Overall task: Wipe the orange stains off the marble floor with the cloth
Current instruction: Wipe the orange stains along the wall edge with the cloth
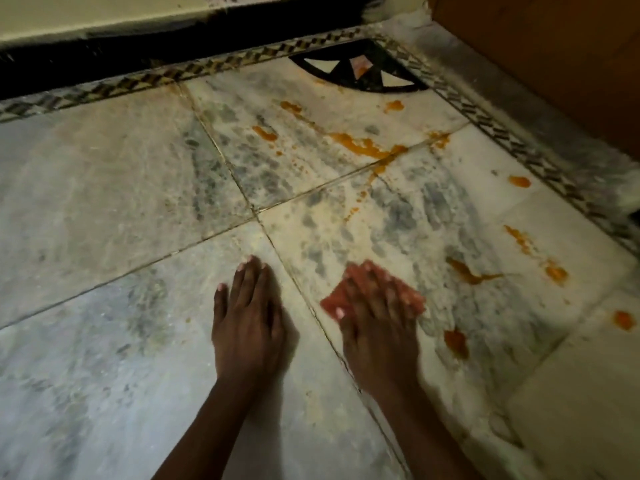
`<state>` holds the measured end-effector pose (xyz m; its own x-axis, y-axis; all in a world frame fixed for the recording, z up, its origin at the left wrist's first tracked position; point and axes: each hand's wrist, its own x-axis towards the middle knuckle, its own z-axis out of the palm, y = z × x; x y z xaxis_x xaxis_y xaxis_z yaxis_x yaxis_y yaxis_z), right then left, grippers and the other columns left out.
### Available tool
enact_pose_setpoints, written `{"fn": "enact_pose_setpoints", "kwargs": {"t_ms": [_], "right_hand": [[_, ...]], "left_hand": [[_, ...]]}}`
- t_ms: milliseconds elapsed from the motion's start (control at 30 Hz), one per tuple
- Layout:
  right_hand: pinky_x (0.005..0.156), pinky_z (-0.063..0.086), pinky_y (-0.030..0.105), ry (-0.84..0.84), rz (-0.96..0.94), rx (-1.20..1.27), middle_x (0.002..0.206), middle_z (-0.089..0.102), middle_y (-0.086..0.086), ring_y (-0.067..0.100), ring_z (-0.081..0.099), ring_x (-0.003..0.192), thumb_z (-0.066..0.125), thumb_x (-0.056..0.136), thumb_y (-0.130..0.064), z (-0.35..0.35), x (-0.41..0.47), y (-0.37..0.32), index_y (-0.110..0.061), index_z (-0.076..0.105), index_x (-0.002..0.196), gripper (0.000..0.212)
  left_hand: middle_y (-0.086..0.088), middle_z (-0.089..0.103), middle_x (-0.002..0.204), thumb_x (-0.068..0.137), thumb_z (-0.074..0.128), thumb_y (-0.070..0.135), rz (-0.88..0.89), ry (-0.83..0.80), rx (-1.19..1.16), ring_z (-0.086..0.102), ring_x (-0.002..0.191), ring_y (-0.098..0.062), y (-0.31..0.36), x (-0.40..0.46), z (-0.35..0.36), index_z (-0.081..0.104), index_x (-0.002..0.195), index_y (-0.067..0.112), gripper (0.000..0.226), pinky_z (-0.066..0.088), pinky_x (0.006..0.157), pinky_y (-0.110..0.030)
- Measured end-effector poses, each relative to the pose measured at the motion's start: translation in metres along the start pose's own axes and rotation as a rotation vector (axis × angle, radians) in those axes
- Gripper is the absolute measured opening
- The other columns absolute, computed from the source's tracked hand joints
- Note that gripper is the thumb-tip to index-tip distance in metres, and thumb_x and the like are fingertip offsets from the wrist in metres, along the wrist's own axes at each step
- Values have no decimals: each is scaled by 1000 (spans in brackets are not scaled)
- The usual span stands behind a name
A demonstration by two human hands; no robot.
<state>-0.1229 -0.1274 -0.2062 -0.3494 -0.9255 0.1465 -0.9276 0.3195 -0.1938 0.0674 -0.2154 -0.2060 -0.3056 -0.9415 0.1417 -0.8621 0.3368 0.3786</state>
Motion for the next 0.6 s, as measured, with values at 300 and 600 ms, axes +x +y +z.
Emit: {"fn": "enact_pose_setpoints", "kwargs": {"t_ms": [300,600], "right_hand": [[129,16,58,-78,-31,9,178,12,-3,28,8,165,27,108,-49,15,39,-49,-32,25,168,62],[131,4,57,-97,193,56,179,11,-3,28,5,165,35,107,-50,-2,19,-19,-35,26,167,63]], "left_hand": [[-4,27,173,97,38,37,-19,-30,-5,24,161,-21,0,3,-7,40,162,16,68,23,129,-52],[-8,27,173,97,38,37,-4,-69,-18,22,161,-25,4,-6,-8,38,162,13,69,15,131,-48]]}}
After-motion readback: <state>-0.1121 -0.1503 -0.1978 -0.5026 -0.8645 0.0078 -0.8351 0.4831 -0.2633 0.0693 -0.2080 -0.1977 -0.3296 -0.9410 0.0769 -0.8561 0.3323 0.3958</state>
